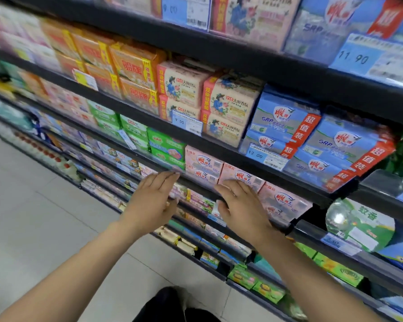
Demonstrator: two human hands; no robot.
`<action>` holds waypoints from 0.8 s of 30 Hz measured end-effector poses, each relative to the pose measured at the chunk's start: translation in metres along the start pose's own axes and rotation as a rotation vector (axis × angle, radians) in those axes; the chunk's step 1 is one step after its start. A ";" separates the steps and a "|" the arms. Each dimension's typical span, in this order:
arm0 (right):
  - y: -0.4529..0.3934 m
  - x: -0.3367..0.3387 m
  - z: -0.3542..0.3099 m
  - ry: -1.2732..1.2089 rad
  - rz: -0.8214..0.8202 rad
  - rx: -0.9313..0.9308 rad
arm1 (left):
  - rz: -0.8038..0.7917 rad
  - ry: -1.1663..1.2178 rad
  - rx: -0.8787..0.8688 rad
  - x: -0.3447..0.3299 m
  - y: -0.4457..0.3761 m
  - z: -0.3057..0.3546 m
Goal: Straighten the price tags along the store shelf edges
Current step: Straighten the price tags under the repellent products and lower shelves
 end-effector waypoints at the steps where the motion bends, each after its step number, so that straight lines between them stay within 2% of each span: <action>1: -0.006 0.001 -0.006 -0.029 -0.002 0.040 | 0.021 -0.008 0.034 0.008 0.007 -0.004; 9: -0.071 -0.005 -0.069 -0.178 -0.039 0.232 | 0.123 -0.044 0.251 0.064 0.066 -0.059; 14: -0.114 -0.019 -0.108 -0.174 -0.020 0.270 | 0.141 -0.061 0.329 0.083 0.092 -0.115; 24: -0.176 -0.059 -0.171 -0.128 -0.001 0.055 | 0.040 -0.048 0.213 0.098 0.100 -0.238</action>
Point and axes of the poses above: each hand's wrist, its own y-axis away from the middle knuckle, its own x-axis out of the back of the hand, z = x × y, the point moved 4 cm from there along -y, towards the middle knuckle, and after that the axes turned 2 degrees about x, right-handed, at the moved point
